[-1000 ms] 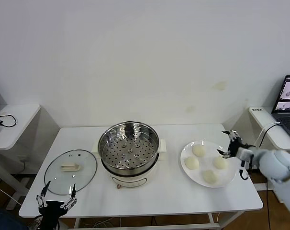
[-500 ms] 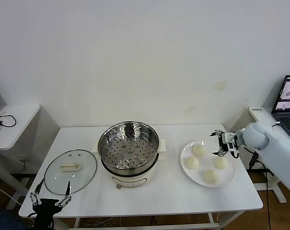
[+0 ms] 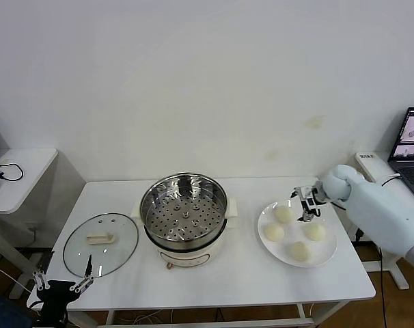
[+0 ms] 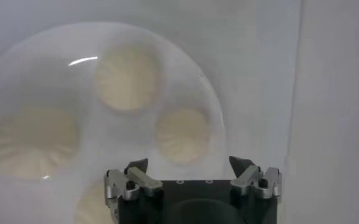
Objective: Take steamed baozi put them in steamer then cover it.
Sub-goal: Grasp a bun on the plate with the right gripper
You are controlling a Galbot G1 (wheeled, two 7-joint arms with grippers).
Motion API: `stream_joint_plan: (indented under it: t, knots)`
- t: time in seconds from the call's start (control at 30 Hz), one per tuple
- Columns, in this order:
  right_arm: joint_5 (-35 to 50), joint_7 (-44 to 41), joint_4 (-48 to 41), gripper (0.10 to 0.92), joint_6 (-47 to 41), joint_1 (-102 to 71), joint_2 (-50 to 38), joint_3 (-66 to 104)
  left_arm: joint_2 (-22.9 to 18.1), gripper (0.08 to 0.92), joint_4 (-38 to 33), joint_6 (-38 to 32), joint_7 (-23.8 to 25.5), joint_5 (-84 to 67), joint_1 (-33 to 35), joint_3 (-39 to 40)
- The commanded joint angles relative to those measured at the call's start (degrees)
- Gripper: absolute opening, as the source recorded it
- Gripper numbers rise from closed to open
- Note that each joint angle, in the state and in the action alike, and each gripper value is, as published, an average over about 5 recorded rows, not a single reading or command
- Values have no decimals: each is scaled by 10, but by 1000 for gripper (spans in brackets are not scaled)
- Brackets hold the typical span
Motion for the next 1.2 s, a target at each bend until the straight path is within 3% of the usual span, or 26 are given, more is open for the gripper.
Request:
stream_joint_plan:
  t: [0.03, 0.5, 0.97, 1.2]
  knots:
    - [-28, 0, -76, 823, 12, 9, 55, -19, 0, 823, 0, 0, 0, 1, 0, -4]
    - [-50, 15, -112, 812, 10, -7, 100, 3, -1, 823, 2, -2, 0, 2, 5, -5]
    - [-64, 8, -127, 637, 2, -6, 107, 8, 2, 823, 6, -4, -2, 2, 1, -7]
    - [-47, 0, -101, 609, -3, 2, 88, 1, -1, 823, 2, -6, -2, 3, 4, -7]
